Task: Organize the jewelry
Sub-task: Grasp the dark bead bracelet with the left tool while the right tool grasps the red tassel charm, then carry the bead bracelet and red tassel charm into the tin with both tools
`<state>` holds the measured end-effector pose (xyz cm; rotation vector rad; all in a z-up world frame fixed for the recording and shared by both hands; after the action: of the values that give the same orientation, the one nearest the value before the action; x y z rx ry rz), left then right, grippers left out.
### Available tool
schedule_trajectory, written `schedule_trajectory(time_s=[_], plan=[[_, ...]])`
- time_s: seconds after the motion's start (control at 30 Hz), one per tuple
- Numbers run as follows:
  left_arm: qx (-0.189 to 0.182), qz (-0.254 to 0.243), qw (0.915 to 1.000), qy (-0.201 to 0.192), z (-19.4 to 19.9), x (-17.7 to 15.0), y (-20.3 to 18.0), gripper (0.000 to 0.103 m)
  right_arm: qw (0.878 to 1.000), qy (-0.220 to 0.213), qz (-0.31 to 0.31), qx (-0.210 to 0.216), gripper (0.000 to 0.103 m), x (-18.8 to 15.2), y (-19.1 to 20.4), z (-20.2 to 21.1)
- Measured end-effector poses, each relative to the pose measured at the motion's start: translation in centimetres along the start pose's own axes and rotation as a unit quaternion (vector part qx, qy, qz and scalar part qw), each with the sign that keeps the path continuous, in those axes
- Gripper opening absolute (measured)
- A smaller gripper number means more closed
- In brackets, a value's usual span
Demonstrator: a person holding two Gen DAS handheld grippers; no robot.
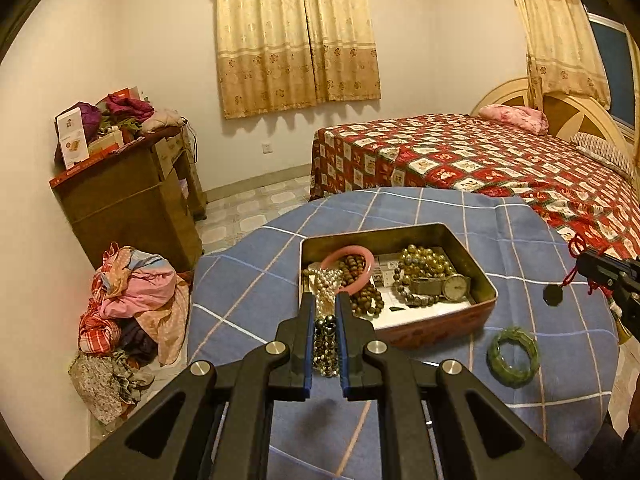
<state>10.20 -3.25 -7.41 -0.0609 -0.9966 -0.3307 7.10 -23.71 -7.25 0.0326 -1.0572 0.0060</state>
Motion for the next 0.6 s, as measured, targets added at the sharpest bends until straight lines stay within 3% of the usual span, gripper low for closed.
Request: schedule_trajectory(time_s=[0.6], plan=[[0.001,-0.008,0.9998,-0.016,-1.8,2.6,0.2,0.009,0.999,-0.009,0.034,0.007,0.008,2.8,2.2,-1.9]])
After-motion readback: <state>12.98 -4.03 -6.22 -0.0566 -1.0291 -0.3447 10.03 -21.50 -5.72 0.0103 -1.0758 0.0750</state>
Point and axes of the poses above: each gripper's, at about its wrist camera, not at the fingertips, and z roughly against the way its jaws point, y to its left, x to its top, the point moved 6 cm from there along -z, roughly the way its jaws point
